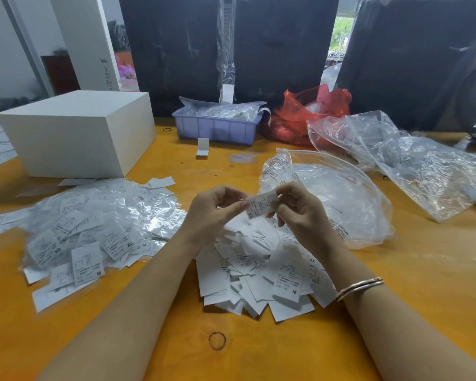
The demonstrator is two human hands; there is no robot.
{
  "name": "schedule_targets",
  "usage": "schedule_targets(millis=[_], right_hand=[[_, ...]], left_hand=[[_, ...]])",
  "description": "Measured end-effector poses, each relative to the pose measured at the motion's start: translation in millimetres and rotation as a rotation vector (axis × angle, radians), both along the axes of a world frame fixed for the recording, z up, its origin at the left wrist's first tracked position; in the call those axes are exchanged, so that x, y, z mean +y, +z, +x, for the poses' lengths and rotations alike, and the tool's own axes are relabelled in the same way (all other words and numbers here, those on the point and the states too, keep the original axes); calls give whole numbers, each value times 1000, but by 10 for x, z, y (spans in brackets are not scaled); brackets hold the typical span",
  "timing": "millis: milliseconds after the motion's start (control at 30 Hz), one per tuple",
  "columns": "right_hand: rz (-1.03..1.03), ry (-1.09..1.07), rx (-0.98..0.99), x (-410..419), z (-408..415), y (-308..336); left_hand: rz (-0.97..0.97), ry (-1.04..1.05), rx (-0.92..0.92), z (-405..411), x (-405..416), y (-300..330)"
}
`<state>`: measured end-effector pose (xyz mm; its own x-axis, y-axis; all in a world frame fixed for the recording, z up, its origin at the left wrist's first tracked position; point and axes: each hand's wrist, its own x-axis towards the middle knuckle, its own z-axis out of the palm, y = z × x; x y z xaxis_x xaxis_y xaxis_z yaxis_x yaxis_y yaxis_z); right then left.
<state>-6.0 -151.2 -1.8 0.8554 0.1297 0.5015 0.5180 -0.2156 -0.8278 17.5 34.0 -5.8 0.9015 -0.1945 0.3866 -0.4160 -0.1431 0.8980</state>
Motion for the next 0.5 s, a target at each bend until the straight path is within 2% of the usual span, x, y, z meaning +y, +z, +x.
schedule_targets(millis=[100,300,500], right_hand=[[25,-48,-1,4,20,-9],[327,-178,-90,-78,39,57],[297,-112,-116,-22,6,70]], left_hand=[[5,-13,-6,-6,-4,4],[-38,-18,21,-28,7,35],[-17,-51,9,-40,1,43]])
